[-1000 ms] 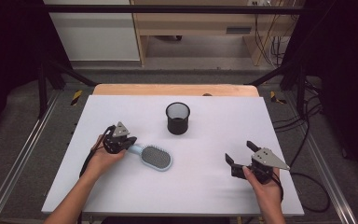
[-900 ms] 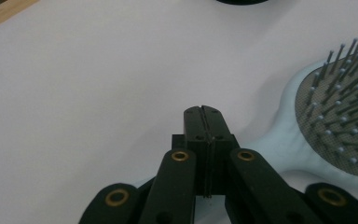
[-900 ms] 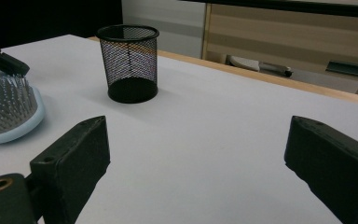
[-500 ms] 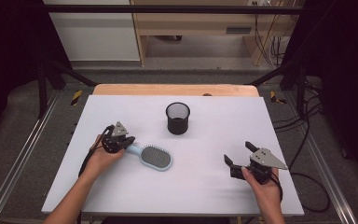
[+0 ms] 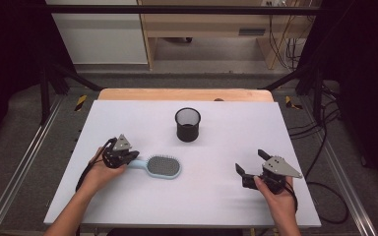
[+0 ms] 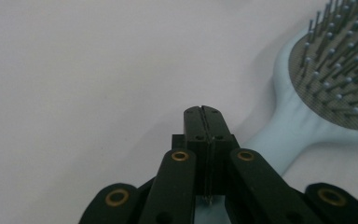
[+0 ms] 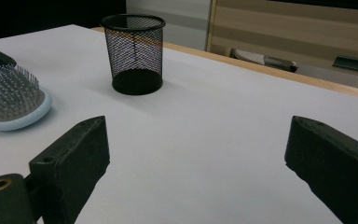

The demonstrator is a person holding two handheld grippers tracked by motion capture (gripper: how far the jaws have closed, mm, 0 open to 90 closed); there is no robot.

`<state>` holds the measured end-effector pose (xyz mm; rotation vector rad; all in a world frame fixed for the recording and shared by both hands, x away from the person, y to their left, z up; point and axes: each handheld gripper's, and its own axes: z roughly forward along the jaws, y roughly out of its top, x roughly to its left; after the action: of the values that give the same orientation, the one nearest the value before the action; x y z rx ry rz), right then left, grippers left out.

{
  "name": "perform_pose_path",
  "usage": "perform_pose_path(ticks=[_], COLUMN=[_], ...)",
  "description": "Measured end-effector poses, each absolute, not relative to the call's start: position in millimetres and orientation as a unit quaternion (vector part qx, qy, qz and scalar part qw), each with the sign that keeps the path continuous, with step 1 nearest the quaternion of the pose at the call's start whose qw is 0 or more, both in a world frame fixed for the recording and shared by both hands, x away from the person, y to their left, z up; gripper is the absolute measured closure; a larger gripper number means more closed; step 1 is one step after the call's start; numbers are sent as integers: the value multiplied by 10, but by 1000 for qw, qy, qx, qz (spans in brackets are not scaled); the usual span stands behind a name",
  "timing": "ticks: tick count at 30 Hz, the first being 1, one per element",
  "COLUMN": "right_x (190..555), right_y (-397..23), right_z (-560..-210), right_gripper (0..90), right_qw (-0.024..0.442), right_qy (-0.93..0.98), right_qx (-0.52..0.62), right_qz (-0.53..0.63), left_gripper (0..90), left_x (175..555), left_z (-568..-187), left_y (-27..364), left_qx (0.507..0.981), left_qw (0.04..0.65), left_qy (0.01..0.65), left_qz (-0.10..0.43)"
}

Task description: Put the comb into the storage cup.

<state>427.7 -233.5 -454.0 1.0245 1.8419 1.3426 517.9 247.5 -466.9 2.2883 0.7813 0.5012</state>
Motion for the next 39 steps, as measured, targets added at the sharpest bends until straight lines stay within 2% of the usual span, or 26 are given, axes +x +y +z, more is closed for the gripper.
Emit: perform_pose_path(ticks=[18, 39], right_x=[4288, 4283], right_y=[-2316, -2296], right_z=[-4561, -4573], right_gripper=[65, 65], right_qw=[310, 299], right_qy=[705, 713], right_qx=[390, 388], right_qz=[504, 501], left_gripper=[900, 900], left_x=[4750, 4508], left_z=[-4690, -4691], left_y=[2517, 2500], left_qx=[885, 884], left_qw=[333, 351], left_qy=[284, 279], left_qz=[162, 134])
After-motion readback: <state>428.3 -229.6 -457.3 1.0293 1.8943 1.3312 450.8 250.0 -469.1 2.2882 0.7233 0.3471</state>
